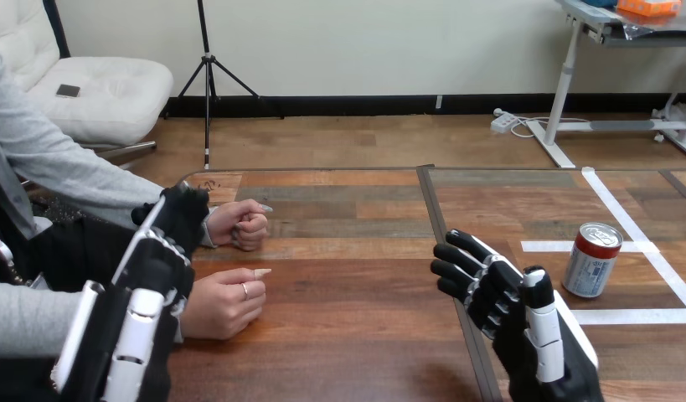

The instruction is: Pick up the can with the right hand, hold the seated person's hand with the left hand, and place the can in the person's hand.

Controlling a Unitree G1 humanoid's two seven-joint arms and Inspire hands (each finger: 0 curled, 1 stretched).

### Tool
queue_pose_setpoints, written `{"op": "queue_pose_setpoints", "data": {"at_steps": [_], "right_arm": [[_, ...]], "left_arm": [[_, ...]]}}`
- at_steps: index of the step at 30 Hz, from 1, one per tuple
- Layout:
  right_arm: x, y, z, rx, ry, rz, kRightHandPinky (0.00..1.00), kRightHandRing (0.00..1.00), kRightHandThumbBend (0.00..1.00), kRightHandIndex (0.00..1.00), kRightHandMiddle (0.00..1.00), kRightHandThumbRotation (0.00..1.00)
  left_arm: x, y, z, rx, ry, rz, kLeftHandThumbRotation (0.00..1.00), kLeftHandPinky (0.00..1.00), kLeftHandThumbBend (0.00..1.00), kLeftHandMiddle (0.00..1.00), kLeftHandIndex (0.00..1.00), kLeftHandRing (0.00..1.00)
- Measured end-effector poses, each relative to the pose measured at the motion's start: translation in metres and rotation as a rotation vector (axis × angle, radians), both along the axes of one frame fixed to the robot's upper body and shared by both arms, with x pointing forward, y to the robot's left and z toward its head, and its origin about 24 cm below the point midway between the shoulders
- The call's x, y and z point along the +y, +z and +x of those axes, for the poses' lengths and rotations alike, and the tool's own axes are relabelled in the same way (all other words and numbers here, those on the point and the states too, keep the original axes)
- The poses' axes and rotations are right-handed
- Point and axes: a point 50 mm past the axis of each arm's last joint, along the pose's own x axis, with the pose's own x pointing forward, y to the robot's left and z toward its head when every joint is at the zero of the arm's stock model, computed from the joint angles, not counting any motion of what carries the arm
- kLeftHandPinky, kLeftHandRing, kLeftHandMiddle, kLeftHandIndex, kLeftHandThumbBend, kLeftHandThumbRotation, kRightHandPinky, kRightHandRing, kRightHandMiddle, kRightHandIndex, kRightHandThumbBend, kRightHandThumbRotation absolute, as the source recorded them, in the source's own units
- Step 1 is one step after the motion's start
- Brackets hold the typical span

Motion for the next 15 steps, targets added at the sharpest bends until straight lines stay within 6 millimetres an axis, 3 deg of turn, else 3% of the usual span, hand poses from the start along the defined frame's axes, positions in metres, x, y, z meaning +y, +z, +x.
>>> {"op": "queue_pose_setpoints", "data": {"at_steps": [8,15], "right_arm": [[-0.008,0.003,0.004,-0.013,-0.034,-0.015,0.85,0.85,0.89,0.83,0.84,0.97],[-0.016,0.008,0.013,-0.050,-0.081,-0.050,0.78,0.82,0.86,0.82,0.82,0.97]], "left_arm": [[0.001,0.006,-0.006,0.010,-0.005,0.006,0.85,1.00,0.35,0.94,0.93,0.97],[0.001,0.004,-0.009,0.035,-0.013,0.005,0.85,1.00,0.37,0.95,0.94,0.98]]}}
